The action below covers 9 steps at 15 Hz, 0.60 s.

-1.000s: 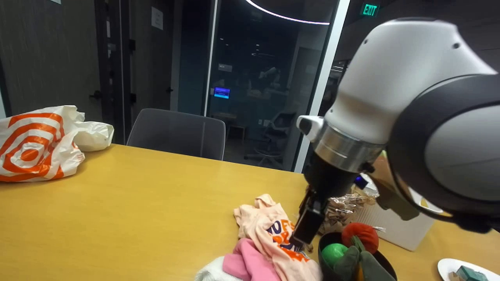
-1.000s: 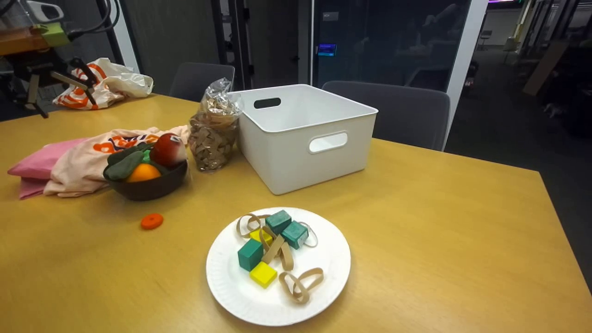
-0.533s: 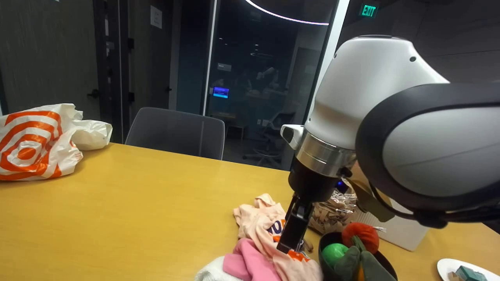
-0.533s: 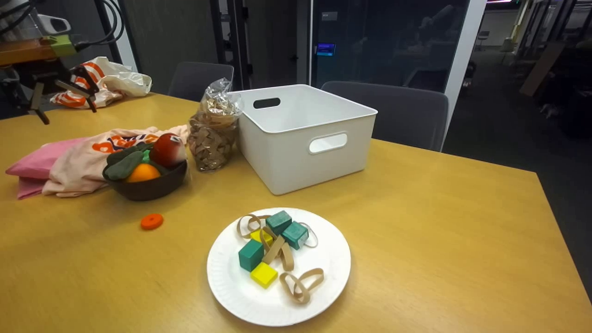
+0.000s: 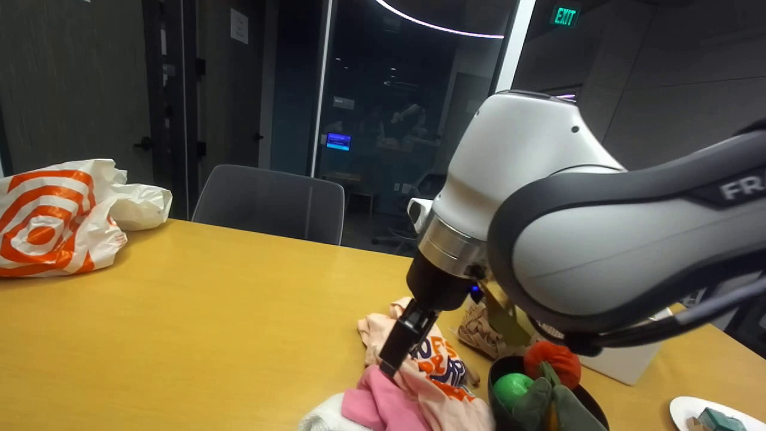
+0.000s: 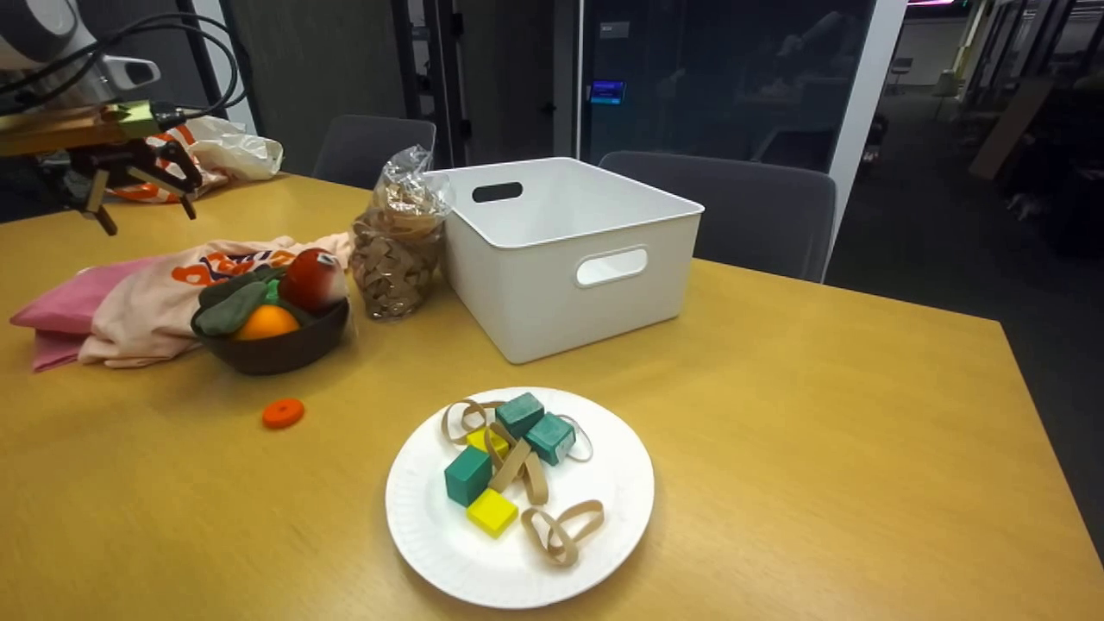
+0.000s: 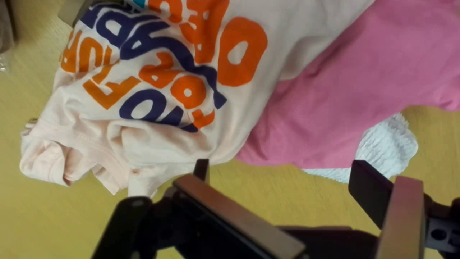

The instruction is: Pick up the cloths on the table and hang them around the white basket

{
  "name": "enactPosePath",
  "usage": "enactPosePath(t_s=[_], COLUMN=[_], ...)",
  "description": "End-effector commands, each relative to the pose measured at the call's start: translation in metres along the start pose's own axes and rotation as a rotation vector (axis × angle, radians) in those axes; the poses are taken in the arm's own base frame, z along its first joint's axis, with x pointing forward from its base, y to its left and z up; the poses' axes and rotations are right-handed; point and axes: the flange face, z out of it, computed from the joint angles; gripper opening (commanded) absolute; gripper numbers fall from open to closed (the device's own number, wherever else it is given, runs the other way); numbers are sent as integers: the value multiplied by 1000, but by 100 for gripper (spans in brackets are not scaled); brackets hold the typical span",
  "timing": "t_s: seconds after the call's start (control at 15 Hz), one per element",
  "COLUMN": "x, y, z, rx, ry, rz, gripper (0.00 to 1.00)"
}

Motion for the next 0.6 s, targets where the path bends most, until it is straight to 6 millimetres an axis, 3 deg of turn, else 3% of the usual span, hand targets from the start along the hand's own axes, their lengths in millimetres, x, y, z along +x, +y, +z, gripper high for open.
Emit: enactPosePath(t_s=[0.0, 0.27, 0.53], x=[41, 62, 70], y=[16, 45, 66], z=[13, 33, 51], rx=[-16, -67, -137], ry=[45, 37, -1], rz=[124, 317, 499], gripper=[100, 100, 100])
